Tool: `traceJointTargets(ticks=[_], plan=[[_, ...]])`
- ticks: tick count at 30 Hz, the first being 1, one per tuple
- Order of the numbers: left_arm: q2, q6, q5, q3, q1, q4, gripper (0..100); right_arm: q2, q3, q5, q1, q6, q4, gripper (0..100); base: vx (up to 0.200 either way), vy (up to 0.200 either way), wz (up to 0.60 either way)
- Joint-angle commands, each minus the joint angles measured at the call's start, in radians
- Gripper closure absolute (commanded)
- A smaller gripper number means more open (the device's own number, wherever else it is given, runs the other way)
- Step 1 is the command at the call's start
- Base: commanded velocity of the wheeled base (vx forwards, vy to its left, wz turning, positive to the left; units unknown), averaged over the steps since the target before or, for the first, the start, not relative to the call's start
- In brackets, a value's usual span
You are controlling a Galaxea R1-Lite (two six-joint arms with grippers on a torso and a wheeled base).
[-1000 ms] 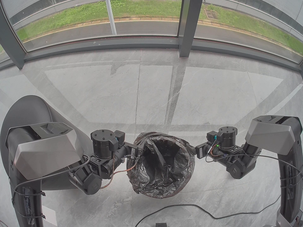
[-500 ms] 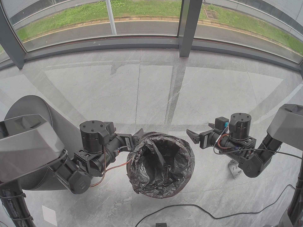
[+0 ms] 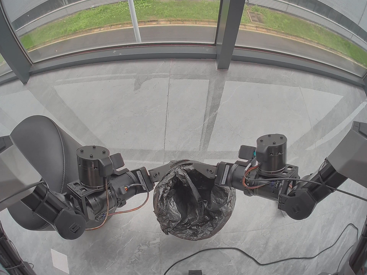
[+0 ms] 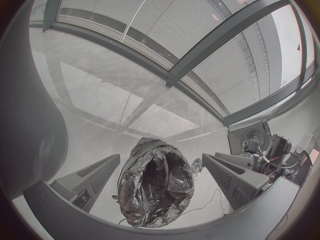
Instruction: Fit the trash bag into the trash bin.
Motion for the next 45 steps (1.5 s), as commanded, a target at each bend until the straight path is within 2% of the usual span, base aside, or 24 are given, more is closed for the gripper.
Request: traceJointTargets(ticks=[1,5,10,12,13,18,19,23,28,31,33,35,38,40,45], plan=[[0.031,-0.012,-0.002,0.029,0.003,-0.003,0,0.074,-0.133,0.034,0.068,0.033,0.082,0,0.000,0.000,0.00],[0.014,-0.010,0.000,0.030,0.009,-0.009,0,0.054,-0.116,0.031,0.062,0.033,0.093,0,0.000,0.000,0.00],[0.020,-0.012,0.000,0.043,0.015,-0.009,0,-0.055,0.039,0.029,-0.064,-0.008,0.095,0,0.000,0.000,0.00],[0.020,-0.012,0.000,0.043,0.015,-0.007,0,-0.058,0.043,0.029,-0.069,-0.011,0.095,0,0.000,0.000,0.00],[0.023,-0.010,0.000,0.043,0.014,-0.007,0,-0.120,0.138,0.029,-0.158,-0.028,0.095,0,0.000,0.000,0.00],[0.019,-0.010,-0.002,0.043,0.011,-0.001,0,-0.169,0.252,0.031,-0.299,-0.043,0.095,0,0.000,0.000,0.00],[0.017,-0.010,-0.002,0.043,0.011,-0.001,0,-0.170,0.257,0.031,-0.305,-0.046,0.095,0,0.000,0.000,0.00],[0.014,0.010,0.004,0.038,0.012,0.034,0,-0.173,0.327,0.027,-0.389,-0.108,0.144,0,0.000,0.000,0.00],[0.054,0.067,0.063,0.003,0.058,0.093,0,-0.115,0.304,0.008,-0.480,-0.166,0.240,0,0.000,0.000,0.00],[0.051,0.062,0.052,-0.048,0.091,0.212,0,0.008,0.278,-0.104,-0.536,-0.240,0.233,0,0.000,0.000,0.00],[0.059,0.053,0.050,-0.083,0.115,0.274,0,0.063,0.250,-0.137,-0.567,-0.247,0.233,0,0.000,0.000,0.00],[0.071,0.047,0.052,-0.105,0.140,0.306,0,0.114,0.211,-0.140,-0.615,-0.261,0.234,0,0.000,0.000,0.00],[0.079,0.048,0.053,-0.106,0.146,0.304,0,0.141,0.189,-0.146,-0.642,-0.286,0.234,0,0.000,0.000,0.00],[0.082,0.051,0.055,-0.106,0.146,0.304,0,0.161,0.157,-0.149,-0.694,-0.332,0.251,0,0.000,0.000,0.00],[0.092,0.054,0.061,-0.105,0.144,0.304,0,0.178,0.155,-0.149,-0.747,-0.341,0.251,0,0.000,0.000,0.00]])
